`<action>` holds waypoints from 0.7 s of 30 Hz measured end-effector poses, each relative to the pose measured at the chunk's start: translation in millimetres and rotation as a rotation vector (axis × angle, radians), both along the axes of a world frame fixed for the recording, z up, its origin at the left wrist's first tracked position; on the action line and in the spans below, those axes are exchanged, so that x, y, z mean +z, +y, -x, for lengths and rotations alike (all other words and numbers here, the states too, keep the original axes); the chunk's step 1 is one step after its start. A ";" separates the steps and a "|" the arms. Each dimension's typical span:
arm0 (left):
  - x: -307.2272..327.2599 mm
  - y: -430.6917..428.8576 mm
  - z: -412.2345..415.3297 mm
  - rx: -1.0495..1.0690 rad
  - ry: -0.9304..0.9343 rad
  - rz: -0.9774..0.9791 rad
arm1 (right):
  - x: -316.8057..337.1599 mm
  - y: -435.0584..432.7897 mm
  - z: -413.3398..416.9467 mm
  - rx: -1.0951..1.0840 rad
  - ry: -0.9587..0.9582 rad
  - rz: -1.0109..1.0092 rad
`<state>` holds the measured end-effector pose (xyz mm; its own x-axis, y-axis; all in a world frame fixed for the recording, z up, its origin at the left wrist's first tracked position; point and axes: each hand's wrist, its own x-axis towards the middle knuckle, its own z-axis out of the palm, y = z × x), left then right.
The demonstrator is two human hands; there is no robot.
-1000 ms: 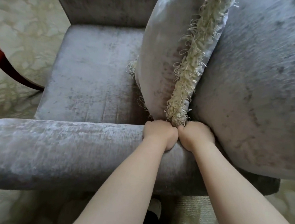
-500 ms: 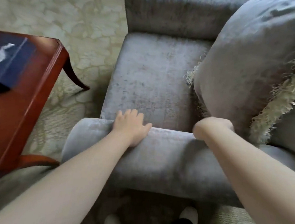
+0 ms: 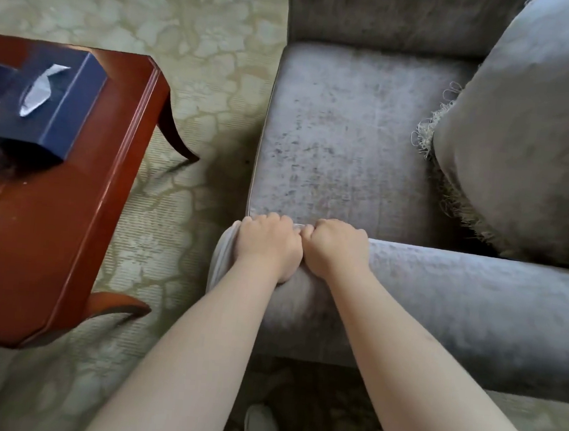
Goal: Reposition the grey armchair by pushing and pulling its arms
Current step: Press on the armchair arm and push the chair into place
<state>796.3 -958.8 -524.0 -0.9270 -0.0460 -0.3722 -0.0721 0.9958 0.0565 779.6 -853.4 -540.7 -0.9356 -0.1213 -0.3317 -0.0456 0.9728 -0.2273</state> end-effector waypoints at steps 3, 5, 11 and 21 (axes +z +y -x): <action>-3.2 -1.3 1.3 -0.020 0.029 -0.013 | -2.6 1.2 1.4 0.002 0.016 -0.013; -5.4 -2.1 1.5 -0.029 0.022 -0.006 | -1.8 2.4 1.9 0.002 0.014 -0.009; -0.6 -0.8 4.1 0.017 -0.056 -0.008 | 4.3 5.8 1.7 0.013 -0.061 0.002; 4.5 5.1 -23.1 0.005 -0.083 -0.020 | 8.4 12.3 -23.9 0.016 -0.069 -0.025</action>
<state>819.4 -953.7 -519.5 -0.8927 -0.0423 -0.4487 -0.0820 0.9942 0.0695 803.5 -841.1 -532.3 -0.9082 -0.1271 -0.3988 -0.0464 0.9775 -0.2060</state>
